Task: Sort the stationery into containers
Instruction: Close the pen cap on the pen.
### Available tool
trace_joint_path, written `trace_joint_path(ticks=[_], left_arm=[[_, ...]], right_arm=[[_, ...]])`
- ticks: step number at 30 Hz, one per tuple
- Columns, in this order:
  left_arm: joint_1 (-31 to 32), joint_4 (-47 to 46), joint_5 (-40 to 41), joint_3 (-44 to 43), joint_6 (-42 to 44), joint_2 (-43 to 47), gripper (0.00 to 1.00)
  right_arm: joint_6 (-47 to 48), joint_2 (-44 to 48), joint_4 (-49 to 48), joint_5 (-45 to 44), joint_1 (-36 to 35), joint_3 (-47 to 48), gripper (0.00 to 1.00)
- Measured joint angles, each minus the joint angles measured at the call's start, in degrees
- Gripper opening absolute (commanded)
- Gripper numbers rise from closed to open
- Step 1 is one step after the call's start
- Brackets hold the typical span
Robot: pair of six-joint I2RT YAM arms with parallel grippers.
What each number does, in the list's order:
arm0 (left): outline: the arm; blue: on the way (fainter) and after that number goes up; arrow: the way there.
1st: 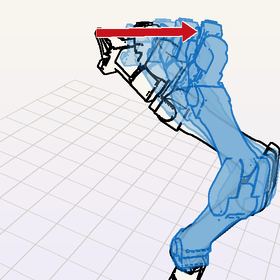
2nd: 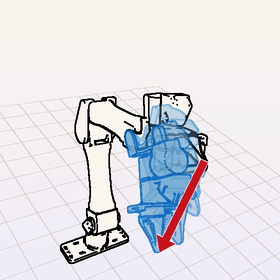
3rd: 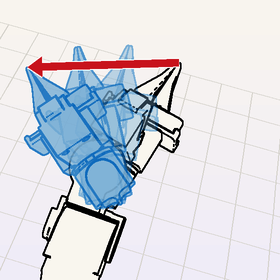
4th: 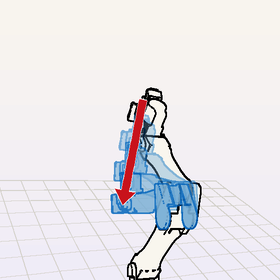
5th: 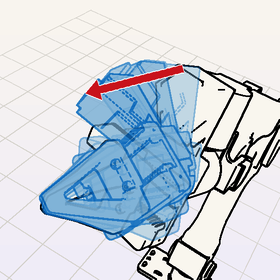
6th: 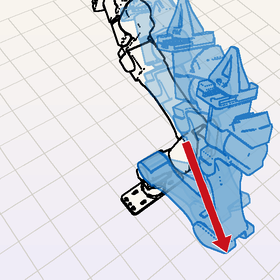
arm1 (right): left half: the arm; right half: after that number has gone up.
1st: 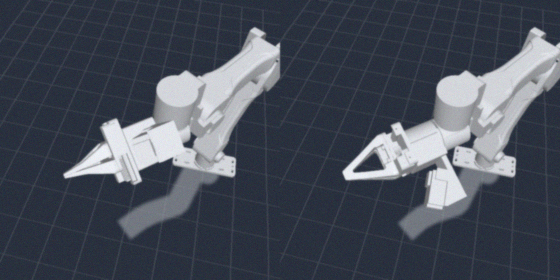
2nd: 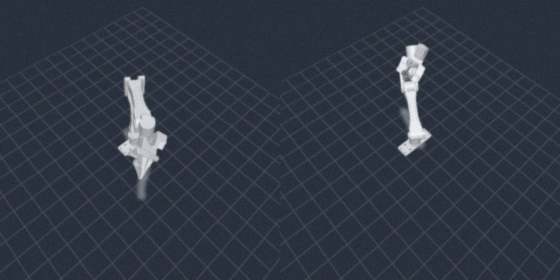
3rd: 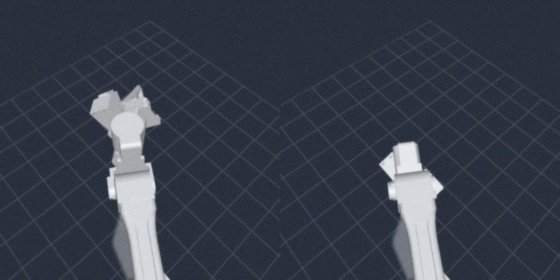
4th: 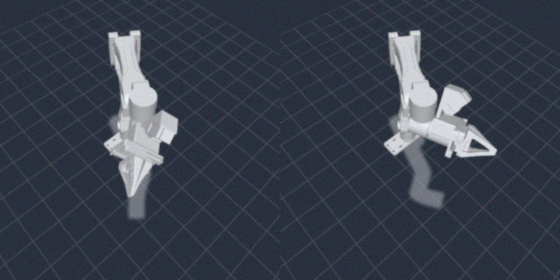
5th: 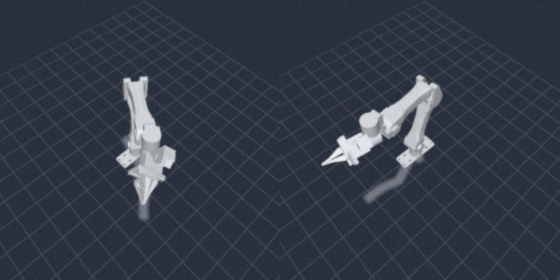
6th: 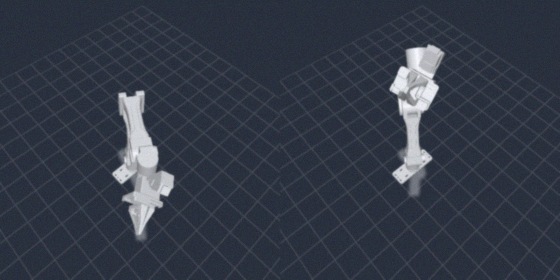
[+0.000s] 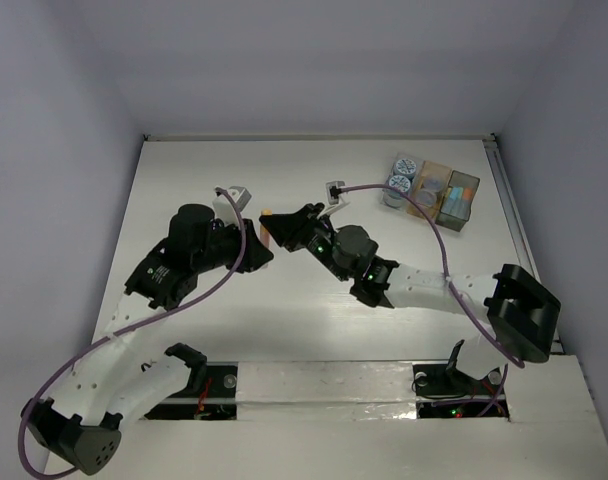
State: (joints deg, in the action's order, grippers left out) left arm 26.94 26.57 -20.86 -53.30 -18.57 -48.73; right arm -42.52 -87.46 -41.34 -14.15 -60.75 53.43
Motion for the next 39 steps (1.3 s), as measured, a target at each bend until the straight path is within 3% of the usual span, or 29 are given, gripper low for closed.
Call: trace_joint_path(ticks=[20, 27, 34, 39], left_arm=[[1.51, 12.31, 3.54, -10.14, 3.74, -3.56, 0.00], [1.75, 17.70, 5.01, -11.63, 5.31, -5.86, 0.00], [2.54, 16.44, 3.85, -11.65, 5.73, -6.80, 0.00], [2.80, 3.80, 2.32, -7.72, 3.74, -3.76, 0.29]], right_arm=[[-4.44, -0.55, -5.09, -2.45, -1.60, -1.51, 0.00], [-4.59, -0.76, -3.96, -3.76, -3.17, -2.40, 0.00], [-3.82, 2.89, 0.33, -7.32, -3.82, -3.26, 0.00], [-1.31, 7.80, 5.66, -4.96, 0.28, -1.92, 0.00]])
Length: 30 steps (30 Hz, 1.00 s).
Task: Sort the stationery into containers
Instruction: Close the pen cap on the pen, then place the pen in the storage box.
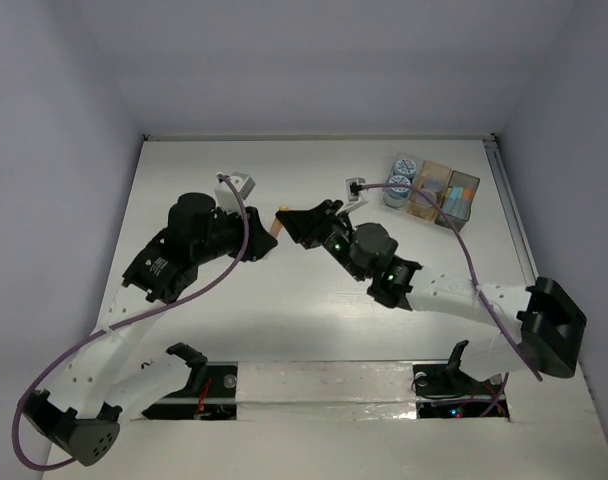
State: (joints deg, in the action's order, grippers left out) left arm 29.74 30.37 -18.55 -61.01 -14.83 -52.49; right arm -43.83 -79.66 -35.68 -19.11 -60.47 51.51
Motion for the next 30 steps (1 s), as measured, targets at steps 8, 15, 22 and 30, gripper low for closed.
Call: trace_joint_path(ticks=[8, 15, 22, 30], left_arm=[[-1.70, -21.38, 4.04, 10.40, -2.69, 9.31, 0.77], [-1.73, -21.77, 3.32, 17.03, -1.64, 13.14, 0.99], [-1.73, -21.99, 2.16, 20.83, 0.66, 16.11, 0.99], [-0.81, -22.45, 1.01, 20.92, 1.86, 19.76, 0.99]], right_arm=[[6.86, 2.01, 22.27, 12.15, 23.41, 0.37, 0.00], [14.14, 4.90, 34.60, 12.83, 47.23, 2.10, 0.00], [20.76, 2.64, 41.18, 9.16, 66.12, 7.19, 0.00], [24.65, -13.90, 41.75, 7.39, 70.55, 17.16, 0.00]])
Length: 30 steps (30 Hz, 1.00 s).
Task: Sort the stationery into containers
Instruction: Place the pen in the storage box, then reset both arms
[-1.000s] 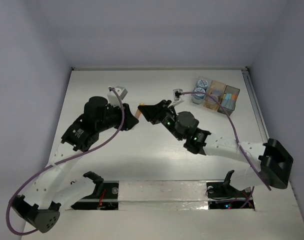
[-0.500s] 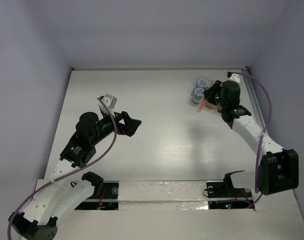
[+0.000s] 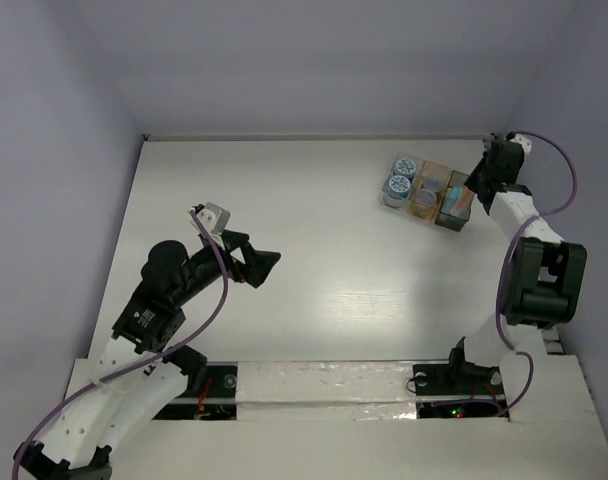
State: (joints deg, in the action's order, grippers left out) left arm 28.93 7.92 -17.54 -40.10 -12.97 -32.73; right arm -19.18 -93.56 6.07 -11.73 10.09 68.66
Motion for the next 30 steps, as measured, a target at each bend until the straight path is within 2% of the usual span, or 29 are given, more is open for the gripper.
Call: trace_joint_path(ticks=[8, 9, 12, 14, 15, 18, 19, 24, 27, 30], left_arm=[[0.72, -0.02, 0.48, 0.00, 0.28, 0.70, 0.99], [0.72, -0.02, 0.72, 0.00, 0.31, 0.70, 0.99], [0.72, -0.02, 1.44, 0.00, 0.37, 0.70, 0.99], [0.72, -0.02, 1.70, 0.00, 0.46, 0.61, 0.99], [0.72, -0.02, 1.81, 0.00, 0.46, 0.52, 0.99], [0.72, -0.02, 2.25, 0.00, 0.48, 0.35, 0.99], [0.70, 0.00, 2.47, 0.00, 0.48, 0.33, 0.99], [0.52, 0.00, 3.10, 0.00, 0.46, 0.33, 0.99], [0.20, 0.00, 3.52, 0.00, 0.46, 0.37, 0.99], [-0.20, 0.00, 4.61, 0.00, 0.44, 0.85, 0.99]], right_arm=[[2.97, -9.29, 2.12, 0.13, -0.04, 8.52, 0.00], [3.06, -9.94, 2.12, 0.15, -0.04, 9.09, 0.02], [3.41, -10.88, 2.51, 0.17, -0.04, 9.38, 0.21], [3.48, -11.47, 3.17, 0.39, -0.04, 9.49, 0.40], [3.43, -11.85, 4.00, 0.42, -0.04, 9.92, 0.60], [3.37, -12.57, 5.88, 0.83, -0.04, 11.32, 0.86], [3.23, -12.50, 6.19, 1.05, -0.04, 11.45, 0.99], [2.12, -8.79, 7.50, 2.93, -0.07, 10.93, 1.00], [0.55, -0.46, 6.93, 5.35, -0.50, 6.84, 1.00], [-1.29, 12.13, 5.18, 9.09, -1.99, 0.48, 1.00]])
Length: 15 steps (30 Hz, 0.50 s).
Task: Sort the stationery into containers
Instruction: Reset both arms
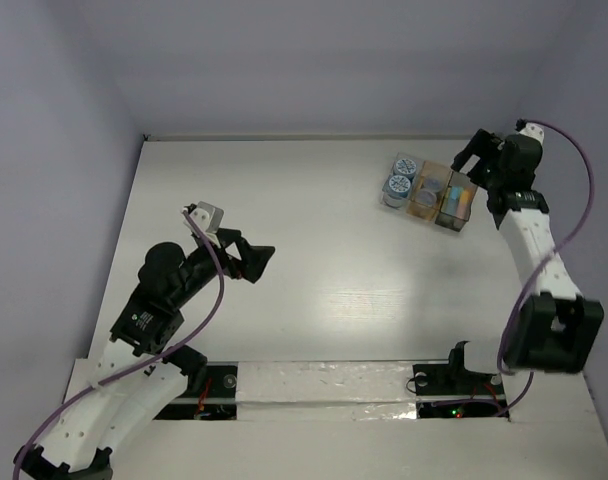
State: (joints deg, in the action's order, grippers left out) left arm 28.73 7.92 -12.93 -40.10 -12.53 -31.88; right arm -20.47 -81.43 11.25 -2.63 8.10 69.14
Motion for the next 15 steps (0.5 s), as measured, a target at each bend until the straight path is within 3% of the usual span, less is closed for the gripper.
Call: trace_joint_path(ticks=[7, 15], left_arm=[[-0.74, 0.00, 3.32, -0.13, -0.61, 2.29, 0.99], [-0.74, -1.25, 6.23, -5.86, -1.53, 4.17, 0.99]], right_arm=[[-6.82, 33.09, -8.15, 16.83, -2.19, -17.88, 1.00], [-9.64, 55.34, -6.49, 25.64, -2.19, -18.29, 1.00]])
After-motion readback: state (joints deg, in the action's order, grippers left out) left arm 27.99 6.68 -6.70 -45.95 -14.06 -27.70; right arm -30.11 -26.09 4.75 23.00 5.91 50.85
